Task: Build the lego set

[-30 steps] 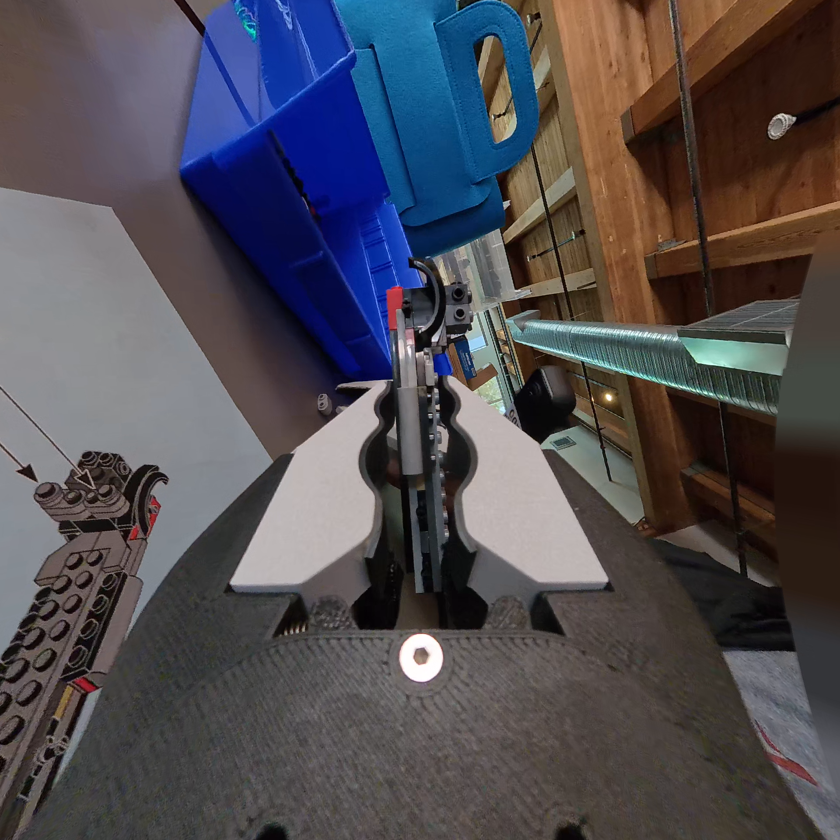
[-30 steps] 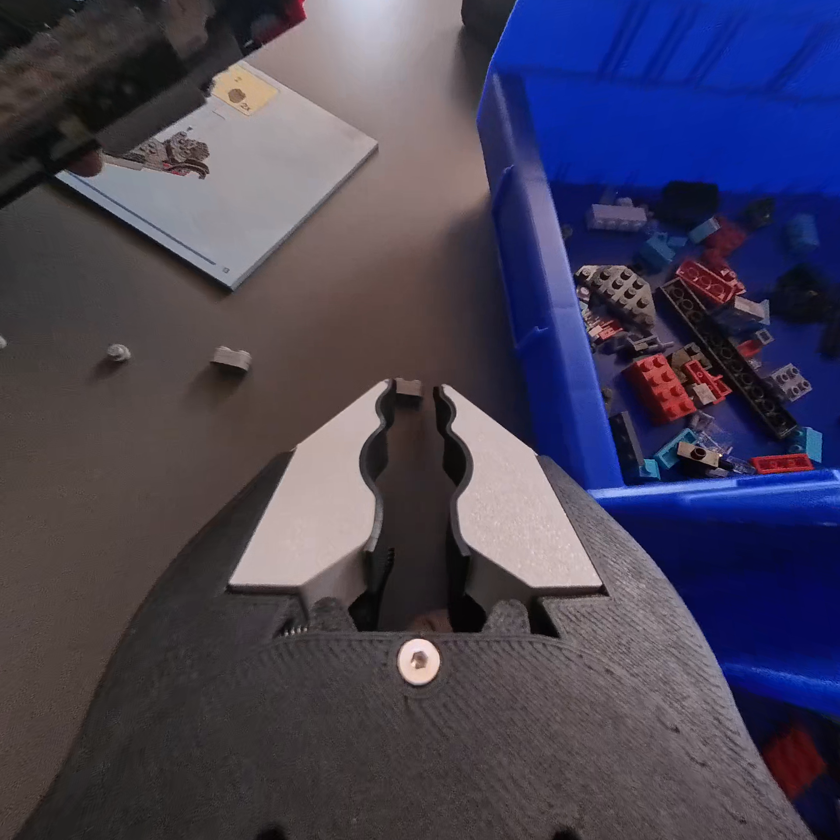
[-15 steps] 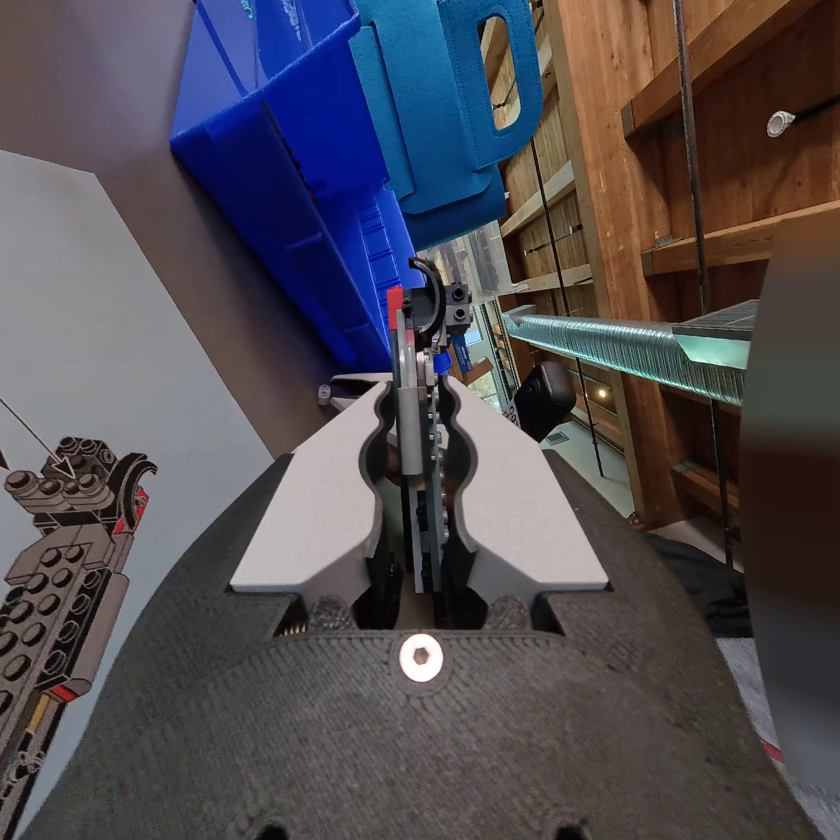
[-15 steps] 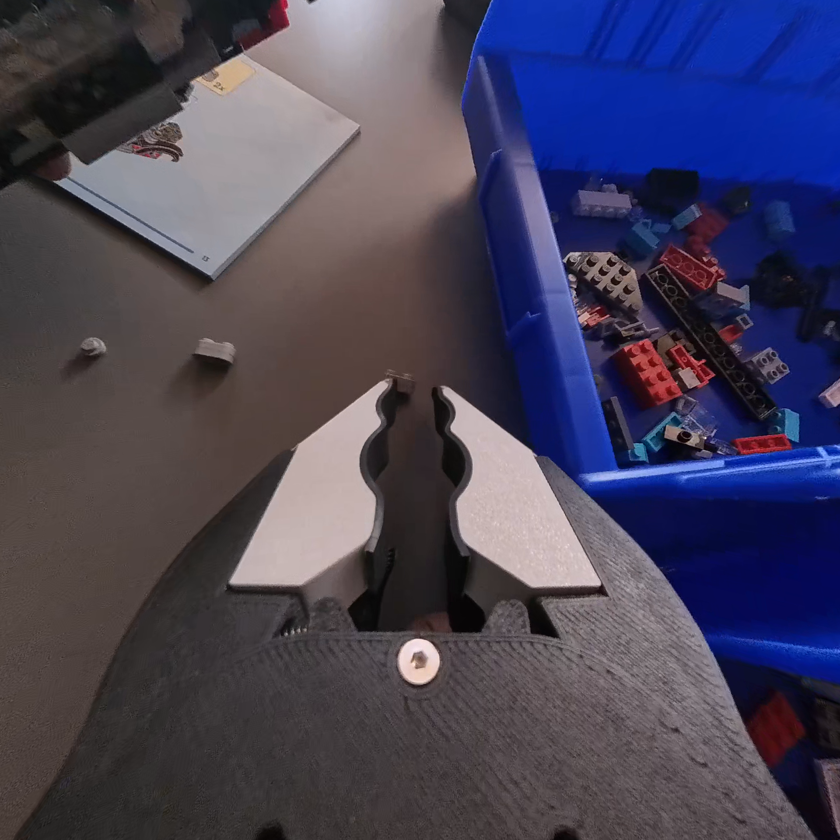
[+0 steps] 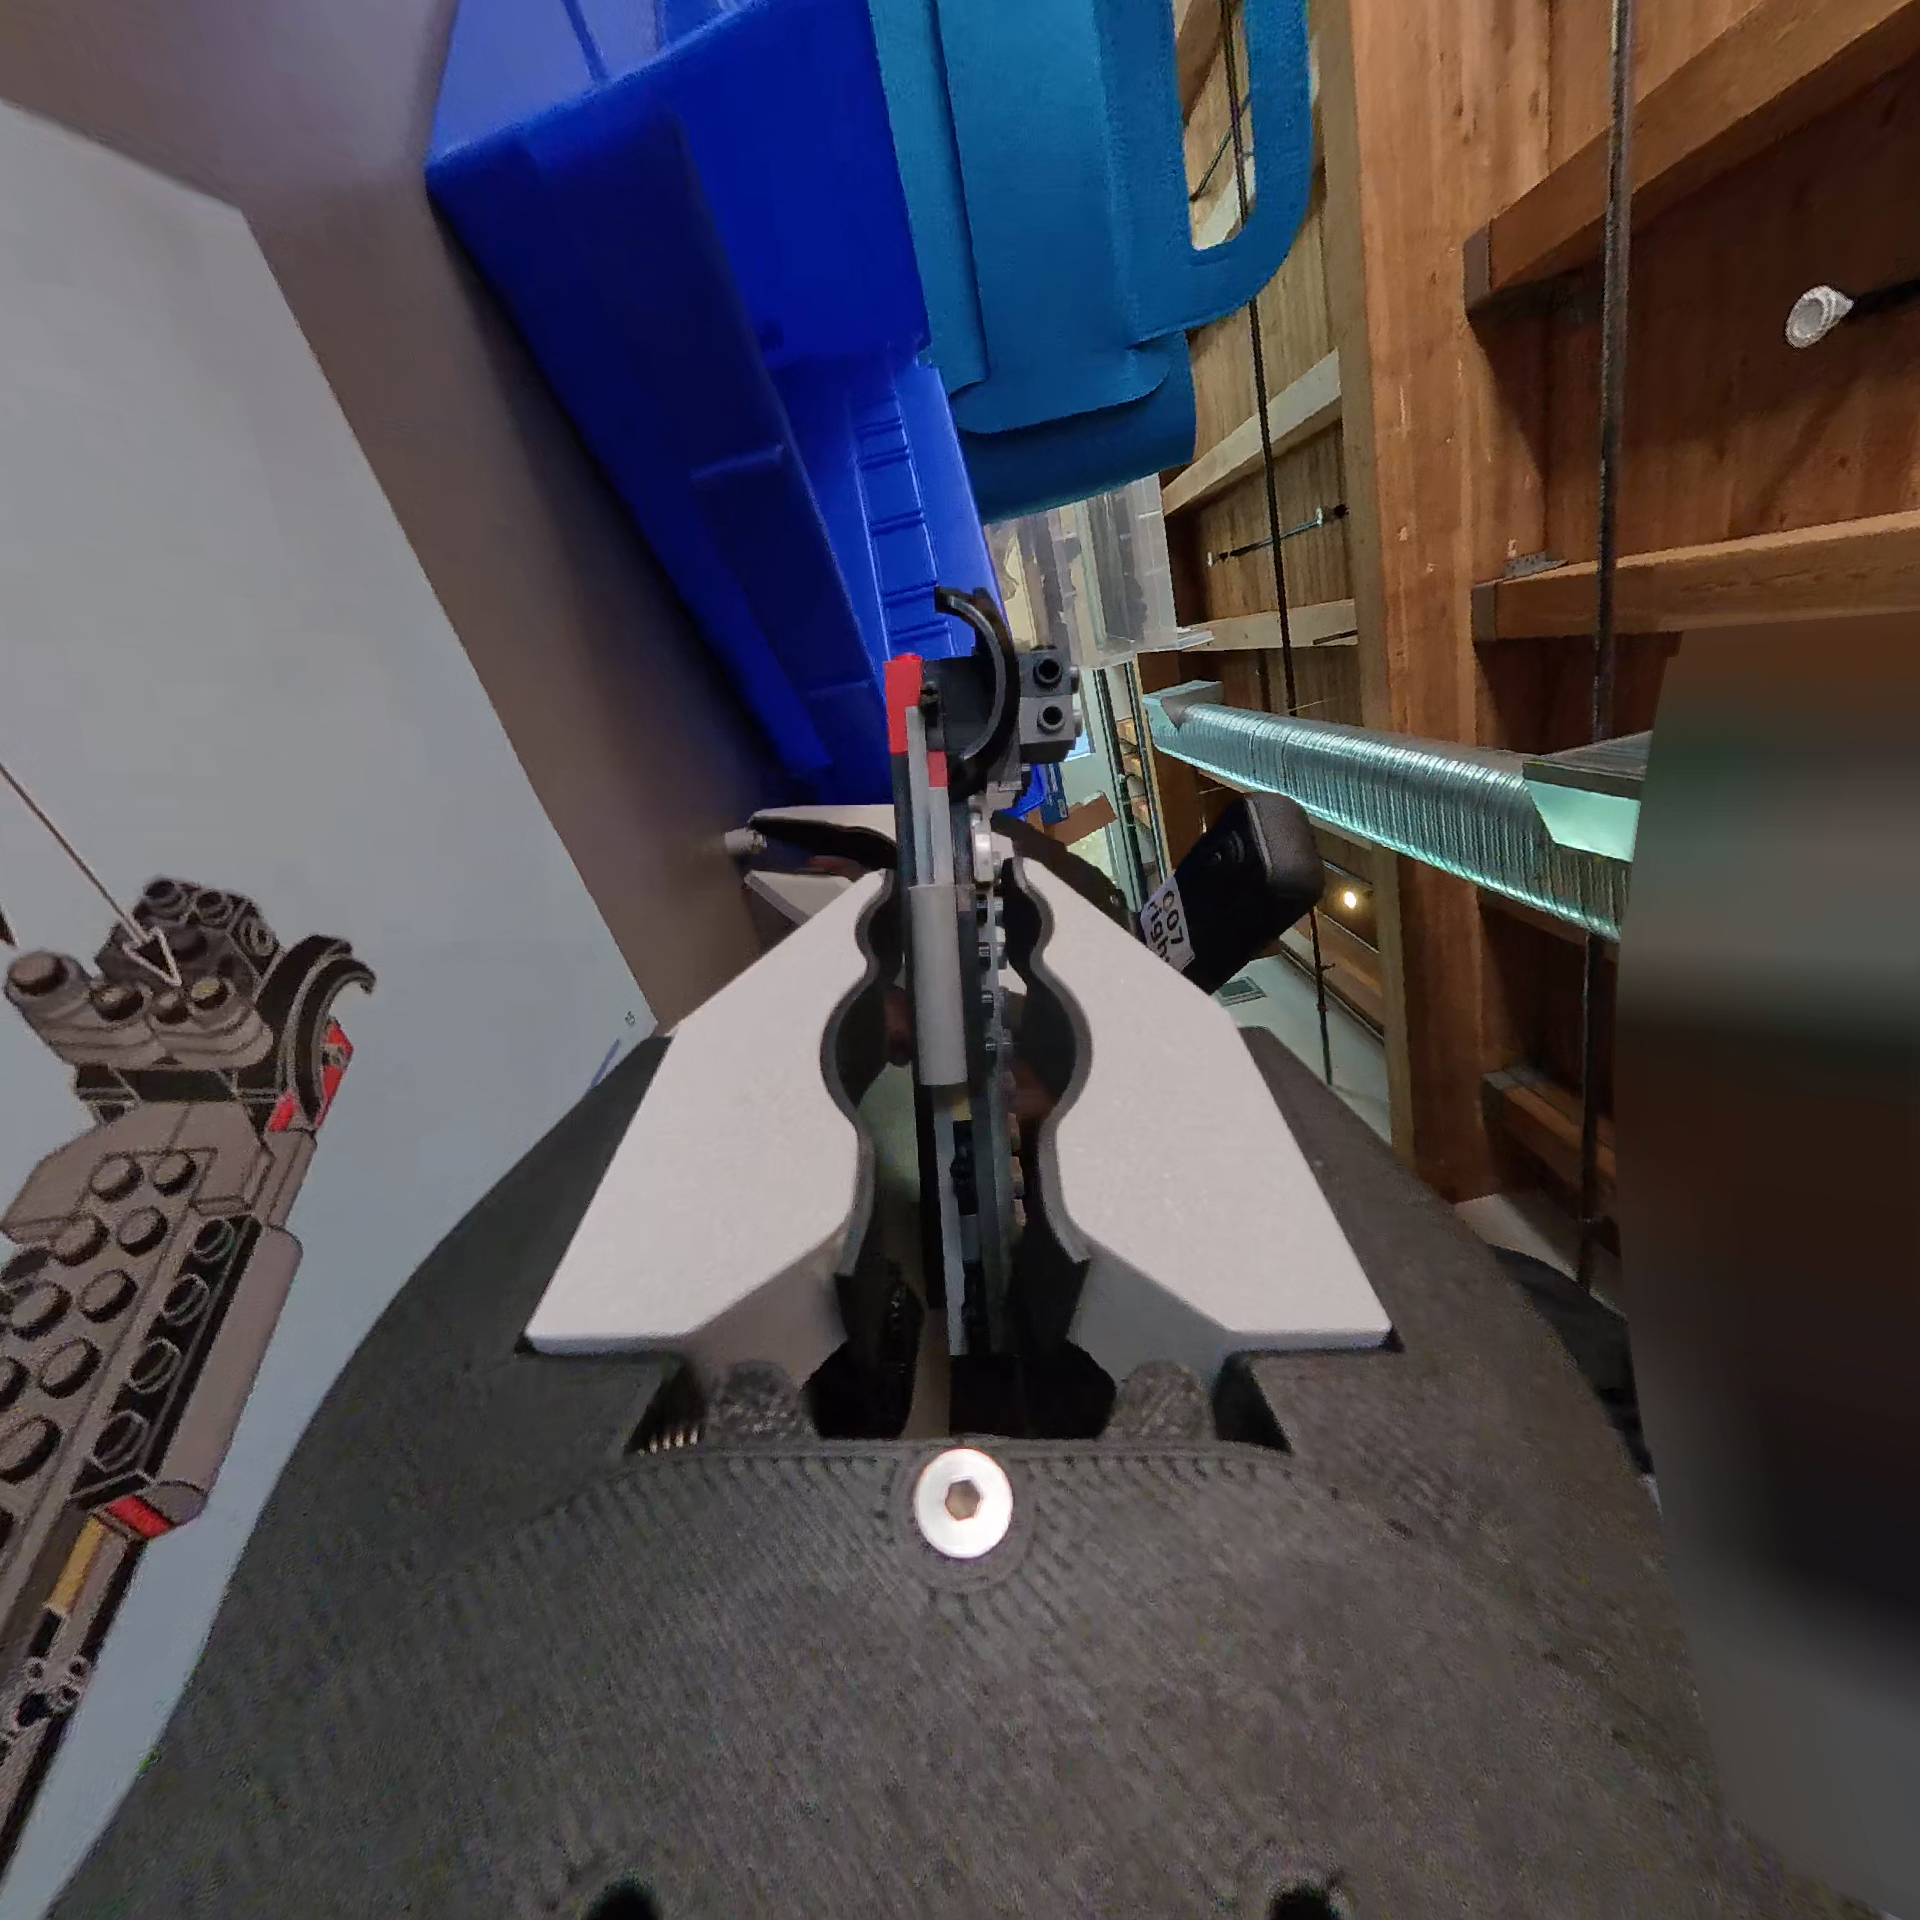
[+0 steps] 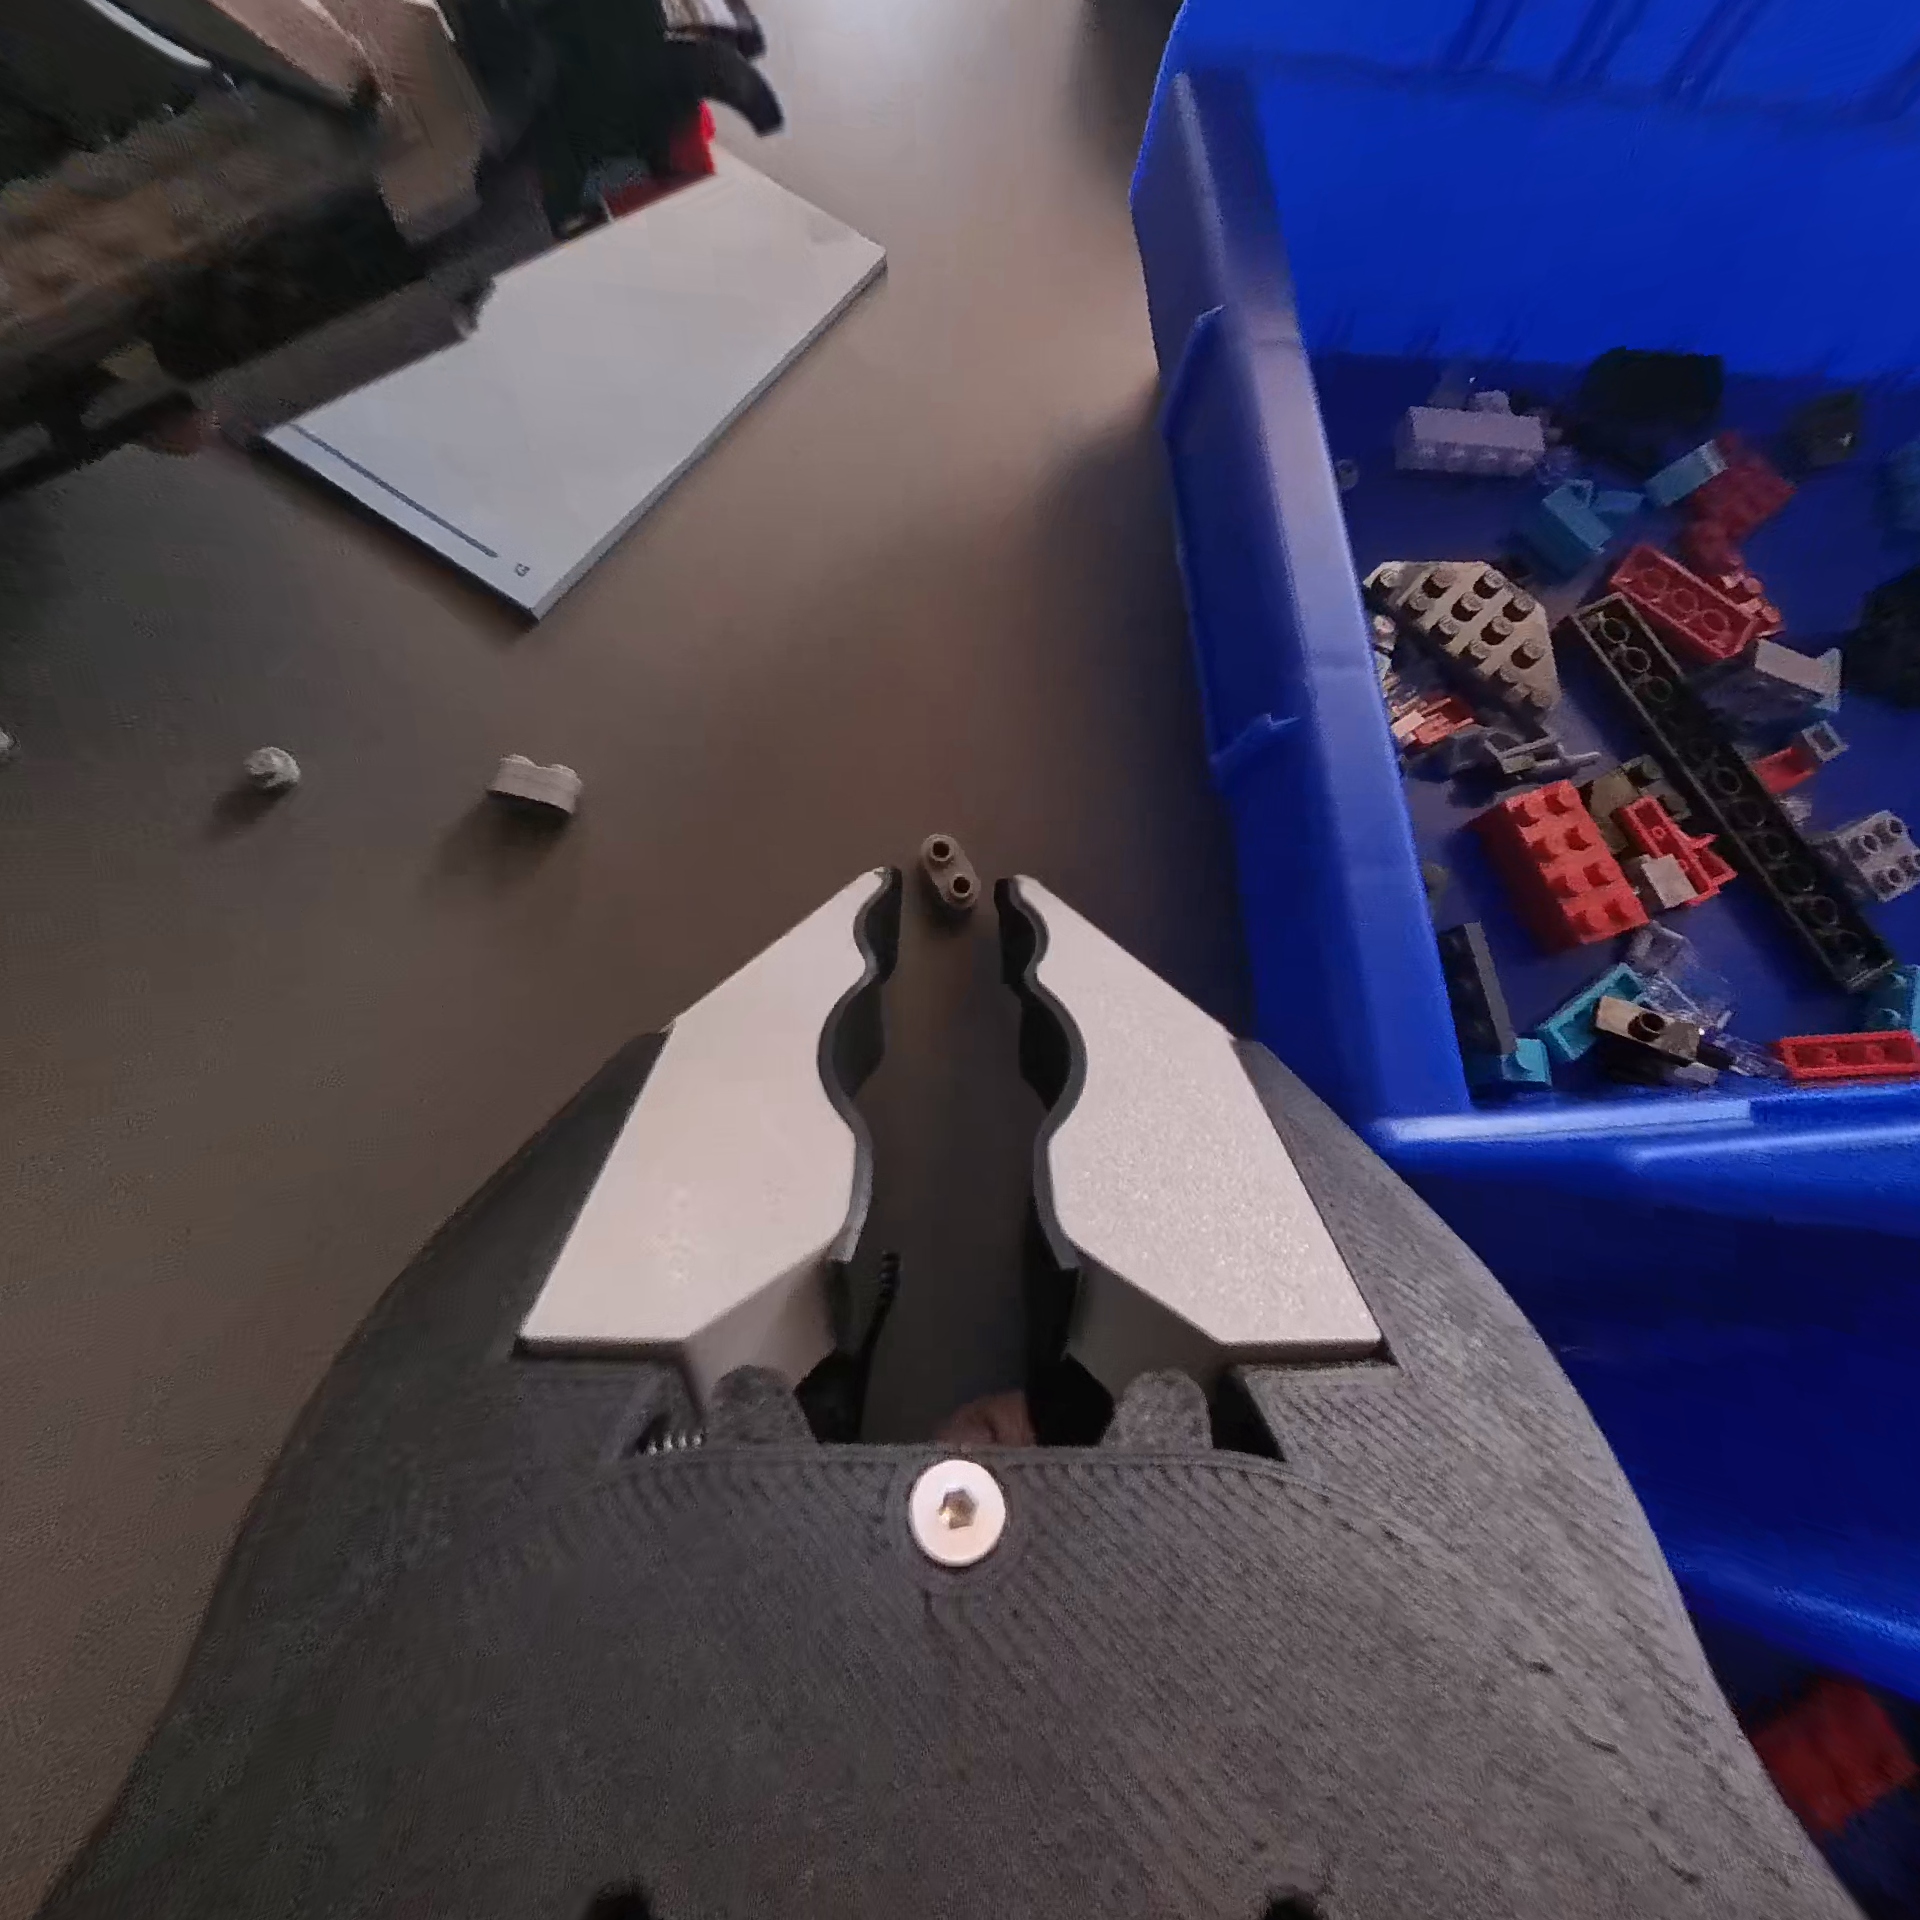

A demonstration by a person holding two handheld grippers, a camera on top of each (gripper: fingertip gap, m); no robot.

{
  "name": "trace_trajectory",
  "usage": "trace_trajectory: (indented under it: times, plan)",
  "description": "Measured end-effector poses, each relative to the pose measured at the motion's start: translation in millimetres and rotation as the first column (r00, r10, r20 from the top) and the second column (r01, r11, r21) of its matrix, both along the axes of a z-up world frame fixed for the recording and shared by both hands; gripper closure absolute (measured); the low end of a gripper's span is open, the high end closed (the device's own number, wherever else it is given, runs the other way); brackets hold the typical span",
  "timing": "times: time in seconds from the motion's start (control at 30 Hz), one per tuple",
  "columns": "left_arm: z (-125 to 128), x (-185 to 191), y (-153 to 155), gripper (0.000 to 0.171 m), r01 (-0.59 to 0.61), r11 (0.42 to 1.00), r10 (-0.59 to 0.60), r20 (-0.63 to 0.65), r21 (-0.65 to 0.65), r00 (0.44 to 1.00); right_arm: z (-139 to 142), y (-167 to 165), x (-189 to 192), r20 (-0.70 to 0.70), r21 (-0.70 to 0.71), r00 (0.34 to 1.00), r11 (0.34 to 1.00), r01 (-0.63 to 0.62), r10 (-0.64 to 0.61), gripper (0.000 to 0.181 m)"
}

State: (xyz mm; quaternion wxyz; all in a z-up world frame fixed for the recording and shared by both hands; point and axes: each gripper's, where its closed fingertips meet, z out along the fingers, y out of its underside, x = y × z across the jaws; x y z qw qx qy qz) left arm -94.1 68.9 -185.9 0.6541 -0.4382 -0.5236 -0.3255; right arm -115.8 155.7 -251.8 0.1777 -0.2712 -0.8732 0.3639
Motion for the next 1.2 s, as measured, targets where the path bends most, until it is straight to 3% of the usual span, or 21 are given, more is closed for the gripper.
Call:
trace_trajectory:
  times: [0.07, 0.23, 0.37, 0.5, 1.2]
  plan:
    - [-2, 2, 2, 0.153, 0.009, 1.000, -0.009, 0.027, 0.012, 1.000, -2, -2, 2, 0.007, 0.014, 1.000, 1.000, -0.018, 0.018, 0.170]
    - [-4, 4, 4, 0.153, 0.009, 0.999, -0.012, 0.072, 0.035, 0.997, 6, -12, 6, -0.002, -0.036, 0.998, 0.997, -0.061, 0.061, 0.171]
    - [-6, 6, 7, 0.153, 0.011, 0.999, -0.016, 0.106, 0.052, 0.994, 47, -37, 17, -0.067, -0.163, 0.980, 0.967, -0.194, 0.185, 0.172]
    - [-4, 8, 11, 0.153, 0.016, 0.998, -0.024, 0.122, 0.067, 0.992, 76, -58, 21, -0.097, -0.175, 0.955, 0.939, -0.295, 0.282, 0.172]
    - [-10, 7, 11, 0.153, -0.022, 0.999, 0.017, 0.134, 0.036, 0.991, 72, -79, 12, -0.154, -0.009, 0.950, 0.961, -0.275, 0.271, 0.172]
